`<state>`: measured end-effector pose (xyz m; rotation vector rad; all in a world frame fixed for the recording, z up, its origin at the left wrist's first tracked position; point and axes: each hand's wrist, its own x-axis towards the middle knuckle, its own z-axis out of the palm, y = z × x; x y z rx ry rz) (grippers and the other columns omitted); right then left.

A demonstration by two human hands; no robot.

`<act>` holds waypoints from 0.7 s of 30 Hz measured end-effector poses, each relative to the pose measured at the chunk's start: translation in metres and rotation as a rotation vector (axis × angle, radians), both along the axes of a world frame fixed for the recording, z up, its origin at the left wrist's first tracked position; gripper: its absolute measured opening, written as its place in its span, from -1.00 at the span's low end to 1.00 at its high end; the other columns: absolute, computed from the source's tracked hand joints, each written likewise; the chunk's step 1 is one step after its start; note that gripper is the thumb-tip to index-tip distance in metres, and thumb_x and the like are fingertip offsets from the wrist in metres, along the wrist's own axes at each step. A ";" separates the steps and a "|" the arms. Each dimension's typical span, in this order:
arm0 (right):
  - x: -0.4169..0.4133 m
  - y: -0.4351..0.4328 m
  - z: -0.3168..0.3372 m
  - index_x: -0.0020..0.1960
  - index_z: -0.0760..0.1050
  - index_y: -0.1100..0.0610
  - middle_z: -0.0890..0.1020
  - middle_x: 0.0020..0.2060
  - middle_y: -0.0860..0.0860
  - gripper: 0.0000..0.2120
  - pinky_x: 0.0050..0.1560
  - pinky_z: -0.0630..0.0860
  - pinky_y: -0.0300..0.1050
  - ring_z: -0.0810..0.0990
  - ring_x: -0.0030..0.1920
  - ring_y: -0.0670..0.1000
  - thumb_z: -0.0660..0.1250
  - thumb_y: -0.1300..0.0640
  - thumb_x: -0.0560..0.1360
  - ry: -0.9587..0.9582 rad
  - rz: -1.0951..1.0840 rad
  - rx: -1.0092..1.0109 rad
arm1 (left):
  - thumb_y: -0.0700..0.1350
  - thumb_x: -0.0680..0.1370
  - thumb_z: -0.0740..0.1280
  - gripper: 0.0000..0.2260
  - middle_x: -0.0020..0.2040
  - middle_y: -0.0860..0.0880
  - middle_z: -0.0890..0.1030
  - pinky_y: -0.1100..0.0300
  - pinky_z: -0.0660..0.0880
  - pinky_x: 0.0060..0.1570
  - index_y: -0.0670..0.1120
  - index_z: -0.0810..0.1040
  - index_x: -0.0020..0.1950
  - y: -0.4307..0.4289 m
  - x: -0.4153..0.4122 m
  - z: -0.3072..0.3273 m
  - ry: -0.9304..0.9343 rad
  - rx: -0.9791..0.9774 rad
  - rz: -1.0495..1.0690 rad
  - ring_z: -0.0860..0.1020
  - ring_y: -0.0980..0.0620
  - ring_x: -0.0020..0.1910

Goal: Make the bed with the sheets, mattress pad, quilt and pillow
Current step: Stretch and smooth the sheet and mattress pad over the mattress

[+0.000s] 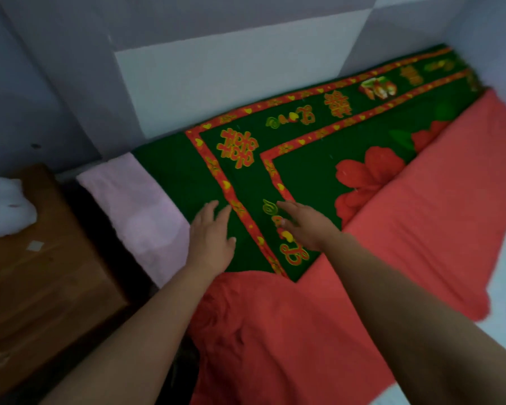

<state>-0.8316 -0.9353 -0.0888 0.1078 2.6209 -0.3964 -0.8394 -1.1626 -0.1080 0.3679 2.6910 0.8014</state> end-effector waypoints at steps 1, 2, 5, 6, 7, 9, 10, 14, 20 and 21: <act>0.016 0.016 0.000 0.50 0.20 0.03 0.31 0.46 0.09 -0.50 0.35 0.34 0.10 0.33 0.42 0.14 0.19 0.02 0.59 -0.009 -0.025 0.010 | -0.12 0.49 0.37 -0.40 0.49 -0.14 0.18 0.01 0.13 0.45 -0.07 0.24 0.49 0.013 0.011 -0.003 -0.028 0.021 -0.053 0.17 -0.14 0.47; 0.030 0.028 0.000 0.49 0.22 0.05 0.35 0.43 0.10 -0.50 0.34 0.35 0.08 0.36 0.39 0.15 0.20 0.04 0.58 -0.012 -0.042 0.017 | -0.12 0.48 0.37 -0.42 0.48 -0.13 0.22 0.01 0.17 0.44 -0.07 0.28 0.47 0.023 0.021 -0.007 -0.056 0.036 -0.095 0.21 -0.13 0.45; 0.083 0.068 -0.002 0.47 0.27 0.12 0.40 0.40 0.13 -0.54 0.35 0.32 -0.03 0.39 0.36 0.15 0.20 0.10 0.59 -0.017 -0.134 0.033 | -0.09 0.47 0.38 -0.47 0.39 -0.10 0.35 0.05 0.26 0.38 -0.08 0.36 0.43 0.055 0.052 -0.022 -0.127 0.026 -0.237 0.34 -0.10 0.37; 0.091 0.071 -0.004 0.46 0.27 0.13 0.39 0.41 0.13 -0.55 0.36 0.31 -0.05 0.39 0.37 0.15 0.20 0.10 0.59 -0.018 -0.134 0.047 | -0.07 0.48 0.37 -0.48 0.38 -0.08 0.37 0.06 0.28 0.37 -0.07 0.36 0.42 0.055 0.055 -0.026 -0.142 0.009 -0.256 0.37 -0.09 0.35; 0.110 0.080 -0.005 0.47 0.27 0.14 0.39 0.41 0.13 -0.55 0.37 0.30 -0.06 0.38 0.38 0.14 0.19 0.10 0.60 -0.034 -0.163 0.058 | -0.04 0.49 0.36 -0.48 0.37 -0.07 0.38 0.07 0.28 0.36 -0.06 0.35 0.43 0.063 0.064 -0.029 -0.151 -0.032 -0.303 0.38 -0.08 0.34; 0.141 0.095 -0.009 0.47 0.26 0.14 0.38 0.42 0.14 -0.54 0.38 0.28 -0.06 0.37 0.39 0.13 0.19 0.09 0.60 -0.060 -0.207 0.071 | 0.02 0.51 0.32 -0.47 0.40 -0.04 0.36 0.09 0.25 0.38 -0.01 0.30 0.46 0.076 0.077 -0.035 -0.160 -0.147 -0.395 0.35 -0.06 0.37; 0.154 0.100 -0.012 0.47 0.26 0.14 0.39 0.41 0.14 -0.54 0.38 0.28 -0.07 0.38 0.39 0.13 0.19 0.09 0.60 -0.076 -0.224 0.076 | 0.06 0.52 0.31 -0.46 0.42 -0.03 0.35 0.09 0.23 0.38 0.01 0.27 0.47 0.082 0.081 -0.036 -0.156 -0.209 -0.436 0.33 -0.06 0.38; 0.208 0.119 -0.020 0.48 0.26 0.15 0.40 0.41 0.14 -0.52 0.35 0.27 -0.12 0.39 0.38 0.12 0.21 0.08 0.59 -0.153 -0.301 0.065 | 0.10 0.48 0.35 -0.52 0.30 -0.04 0.50 0.11 0.28 0.27 0.02 0.39 0.37 0.106 0.096 -0.037 -0.174 -0.309 -0.533 0.43 -0.06 0.30; 0.247 0.124 -0.026 0.49 0.24 0.11 0.38 0.42 0.10 -0.50 0.35 0.23 -0.17 0.36 0.40 0.10 0.23 0.12 0.58 -0.187 -0.367 0.043 | -0.26 0.32 0.33 -0.79 -0.11 -0.06 0.66 0.13 0.50 -0.13 0.04 0.58 -0.18 0.096 0.086 -0.019 -0.111 -0.133 -0.293 0.61 -0.12 -0.06; 0.248 0.122 -0.026 0.49 0.24 0.10 0.38 0.43 0.10 -0.50 0.36 0.26 -0.14 0.36 0.40 0.10 0.23 0.11 0.57 -0.183 -0.371 0.045 | -0.29 0.31 0.31 -0.78 -0.15 -0.05 0.66 0.14 0.49 -0.17 0.04 0.55 -0.24 0.090 0.080 -0.014 -0.094 -0.119 -0.246 0.61 -0.13 -0.10</act>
